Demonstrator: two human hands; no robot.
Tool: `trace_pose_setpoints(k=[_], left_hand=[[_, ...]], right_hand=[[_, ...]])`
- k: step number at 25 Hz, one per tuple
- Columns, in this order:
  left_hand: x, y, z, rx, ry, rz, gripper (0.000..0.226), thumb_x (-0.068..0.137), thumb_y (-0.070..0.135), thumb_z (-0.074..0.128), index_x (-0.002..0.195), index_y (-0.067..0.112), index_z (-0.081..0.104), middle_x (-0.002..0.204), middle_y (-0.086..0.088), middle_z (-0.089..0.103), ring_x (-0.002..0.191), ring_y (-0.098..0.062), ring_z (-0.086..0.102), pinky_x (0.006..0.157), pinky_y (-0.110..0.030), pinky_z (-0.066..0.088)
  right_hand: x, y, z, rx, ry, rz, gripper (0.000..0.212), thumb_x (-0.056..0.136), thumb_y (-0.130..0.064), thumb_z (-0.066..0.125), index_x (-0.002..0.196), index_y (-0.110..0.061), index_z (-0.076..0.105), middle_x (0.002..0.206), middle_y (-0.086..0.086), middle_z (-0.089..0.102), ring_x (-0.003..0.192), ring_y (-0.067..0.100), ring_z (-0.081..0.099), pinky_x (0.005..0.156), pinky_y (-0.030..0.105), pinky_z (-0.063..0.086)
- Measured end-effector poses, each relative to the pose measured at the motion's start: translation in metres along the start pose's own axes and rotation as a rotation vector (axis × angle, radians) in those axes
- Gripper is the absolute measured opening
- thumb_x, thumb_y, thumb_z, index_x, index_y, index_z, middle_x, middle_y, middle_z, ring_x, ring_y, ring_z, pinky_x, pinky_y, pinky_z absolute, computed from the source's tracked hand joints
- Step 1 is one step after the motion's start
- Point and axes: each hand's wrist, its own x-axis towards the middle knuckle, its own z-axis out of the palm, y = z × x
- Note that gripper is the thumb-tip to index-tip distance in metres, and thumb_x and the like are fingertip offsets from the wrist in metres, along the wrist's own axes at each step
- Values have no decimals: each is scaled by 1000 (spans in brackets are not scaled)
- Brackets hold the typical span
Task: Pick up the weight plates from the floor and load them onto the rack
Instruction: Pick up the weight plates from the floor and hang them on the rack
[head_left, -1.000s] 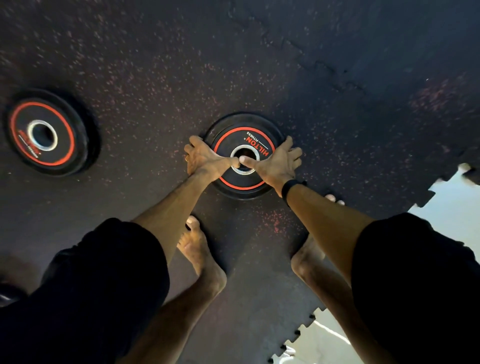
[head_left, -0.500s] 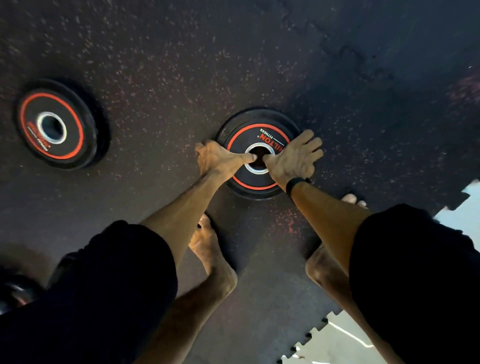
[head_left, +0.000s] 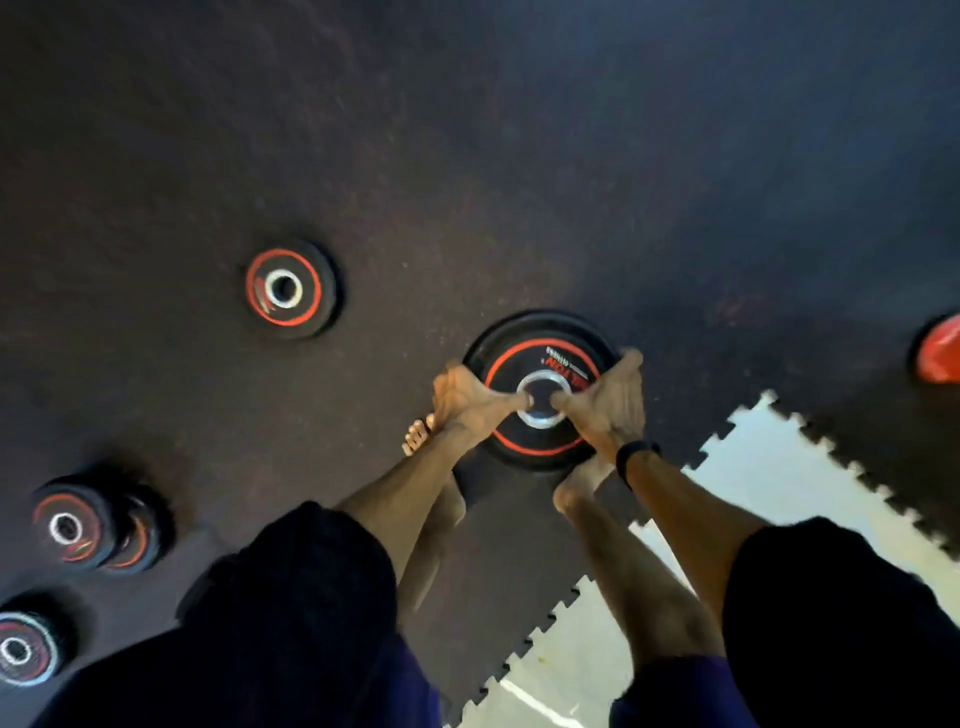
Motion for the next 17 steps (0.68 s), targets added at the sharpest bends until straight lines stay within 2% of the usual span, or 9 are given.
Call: trace_pose_setpoints(k=[2, 4, 6, 8, 10, 12, 15, 17], left_hand=[[-63, 15, -57, -59, -3, 106, 93, 44, 56, 88, 115, 5, 55, 113, -8, 59, 105, -23, 60, 78, -30, 54], [-131, 26, -126, -103, 55, 209, 88, 44, 54, 90, 110, 10, 54, 109, -5, 63, 101, -24, 62, 75, -29, 51], [-173, 35, -188, -263, 99, 289, 85, 41, 69, 84, 102, 17, 57, 104, -1, 69, 98, -21, 65, 83, -34, 54], [-208, 39, -242, -454, 164, 339, 80, 52, 87, 66, 91, 17, 63, 94, 1, 72, 92, -21, 67, 88, -40, 54], [-243, 42, -288, -634, 339, 376, 81, 74, 87, 46, 78, 7, 60, 76, 2, 67, 78, -24, 63, 82, -43, 51], [-283, 38, -333, -744, 556, 392, 76, 85, 80, 36, 67, 8, 51, 65, -3, 58, 69, -26, 57, 73, -42, 47], [-338, 21, -394, -770, 757, 508, 66, 90, 71, 40, 67, 10, 47, 67, -4, 57, 70, -26, 54, 68, -40, 40], [-377, 0, -425, -804, 884, 589, 63, 82, 76, 45, 65, 15, 41, 64, 4, 48, 64, -19, 45, 67, -41, 38]], right_hand=[[-62, -36, -62, 121, -41, -52, 91, 54, -37, 89, 127, -11, 39, 123, 10, 56, 112, 27, 57, 95, 39, 50], [-130, -81, -112, 241, -57, -83, 76, 56, -48, 90, 113, -12, 55, 111, 4, 67, 102, 20, 65, 92, 38, 54], [-186, -131, -143, 364, 2, -145, 58, 67, -60, 79, 100, -15, 63, 99, 1, 72, 95, 20, 69, 87, 39, 55], [-227, -180, -156, 450, 48, -206, 52, 78, -65, 66, 93, -15, 63, 95, 5, 71, 92, 23, 68, 81, 39, 54], [-261, -229, -166, 478, 69, -314, 53, 81, -67, 60, 85, -14, 60, 90, 8, 70, 88, 25, 66, 77, 40, 53], [-298, -276, -178, 483, 57, -464, 56, 81, -69, 59, 81, -13, 59, 89, 10, 68, 87, 26, 66, 77, 42, 54], [-351, -336, -193, 469, -16, -717, 60, 79, -74, 56, 86, -14, 59, 96, 9, 66, 91, 24, 63, 81, 42, 53], [-390, -370, -197, 462, -63, -870, 59, 79, -73, 58, 85, -14, 59, 97, 9, 66, 91, 24, 63, 80, 39, 51]])
